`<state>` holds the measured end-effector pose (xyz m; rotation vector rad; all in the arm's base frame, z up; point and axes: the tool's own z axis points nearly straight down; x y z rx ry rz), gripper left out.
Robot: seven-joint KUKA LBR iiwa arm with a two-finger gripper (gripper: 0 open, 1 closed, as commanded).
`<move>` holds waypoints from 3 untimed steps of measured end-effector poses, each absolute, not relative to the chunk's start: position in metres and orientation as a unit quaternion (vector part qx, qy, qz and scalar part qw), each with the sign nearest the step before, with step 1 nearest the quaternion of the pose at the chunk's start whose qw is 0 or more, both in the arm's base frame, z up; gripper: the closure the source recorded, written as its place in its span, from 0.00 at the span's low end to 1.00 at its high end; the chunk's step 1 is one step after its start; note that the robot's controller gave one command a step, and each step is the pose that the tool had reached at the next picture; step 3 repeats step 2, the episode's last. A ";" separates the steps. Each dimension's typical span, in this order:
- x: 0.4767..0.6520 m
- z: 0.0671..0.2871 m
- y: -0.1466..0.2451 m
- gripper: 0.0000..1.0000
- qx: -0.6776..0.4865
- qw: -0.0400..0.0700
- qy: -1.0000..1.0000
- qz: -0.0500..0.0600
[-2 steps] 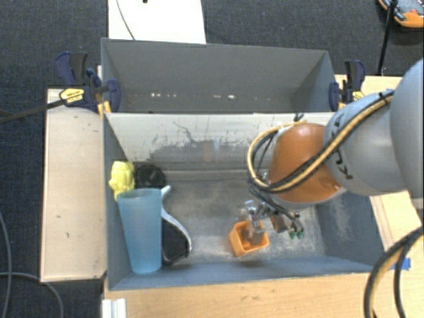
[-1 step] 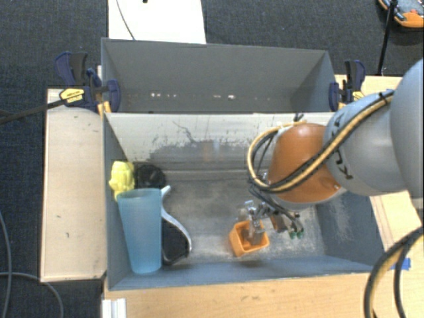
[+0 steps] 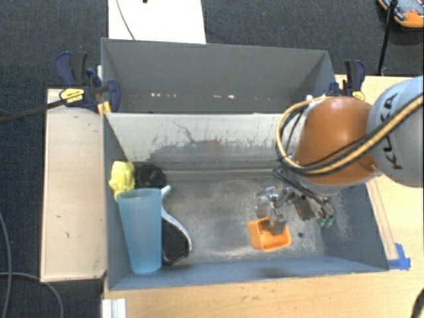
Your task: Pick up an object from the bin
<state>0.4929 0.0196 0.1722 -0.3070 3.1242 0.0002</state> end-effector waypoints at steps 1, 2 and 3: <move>0.493 0.172 0.020 1.00 -0.098 0.001 0.995 0.000; 0.494 0.303 0.013 1.00 -0.106 0.002 0.994 0.000; 0.494 0.303 0.013 1.00 -0.106 0.002 0.994 0.000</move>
Offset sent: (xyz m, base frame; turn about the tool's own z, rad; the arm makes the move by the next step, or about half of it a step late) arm 0.0006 -0.0070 0.1302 -0.0183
